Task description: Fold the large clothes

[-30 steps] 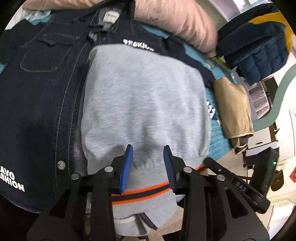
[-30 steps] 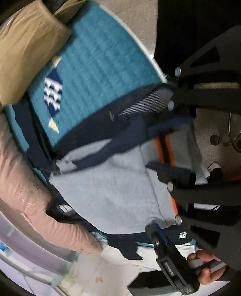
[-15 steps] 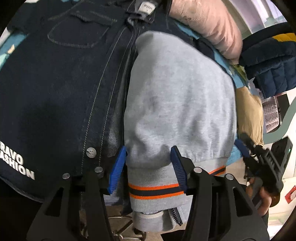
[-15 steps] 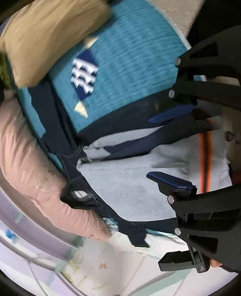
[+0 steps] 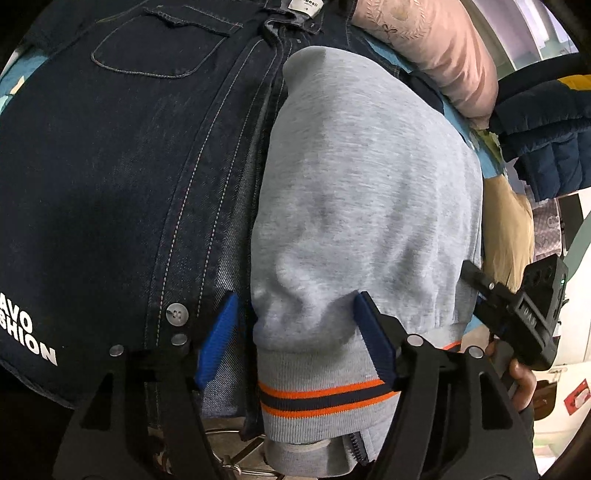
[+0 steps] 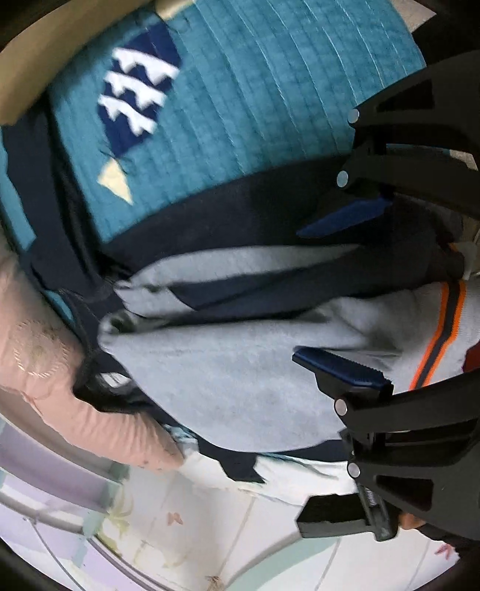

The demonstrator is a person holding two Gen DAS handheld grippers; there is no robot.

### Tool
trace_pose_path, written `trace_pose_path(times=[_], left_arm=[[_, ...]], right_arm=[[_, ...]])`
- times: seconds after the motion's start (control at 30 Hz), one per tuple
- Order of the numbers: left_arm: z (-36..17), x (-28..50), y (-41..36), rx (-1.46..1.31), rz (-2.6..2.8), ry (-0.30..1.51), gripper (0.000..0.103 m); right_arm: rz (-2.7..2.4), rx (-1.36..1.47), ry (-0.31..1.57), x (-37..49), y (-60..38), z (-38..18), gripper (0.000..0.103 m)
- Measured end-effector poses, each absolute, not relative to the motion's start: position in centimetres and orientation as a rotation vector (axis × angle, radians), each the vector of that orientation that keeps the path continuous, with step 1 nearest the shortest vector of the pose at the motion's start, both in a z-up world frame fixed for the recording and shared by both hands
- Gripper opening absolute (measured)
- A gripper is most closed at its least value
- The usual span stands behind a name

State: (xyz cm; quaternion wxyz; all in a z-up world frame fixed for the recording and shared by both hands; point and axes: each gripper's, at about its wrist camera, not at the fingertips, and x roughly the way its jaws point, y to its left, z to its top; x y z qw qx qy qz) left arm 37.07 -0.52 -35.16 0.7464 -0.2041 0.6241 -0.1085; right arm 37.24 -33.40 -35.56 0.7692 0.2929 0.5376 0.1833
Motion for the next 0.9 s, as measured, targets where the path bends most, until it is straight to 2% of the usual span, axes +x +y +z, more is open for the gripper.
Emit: trace_pose_path(times=[0.6,0.9], left_arm=[[-35.2,36.8,-0.2,-0.452,-0.246,1.362,0.067],[-35.1,36.7,-0.1,-0.45,-0.244,1.364,0.067]], right_arm=[[0.428,0.694,1.203,37.6,-32.9,-36.4,0.062],[0.439,0.679,1.178,36.8,-32.5,-35.0,0.052]])
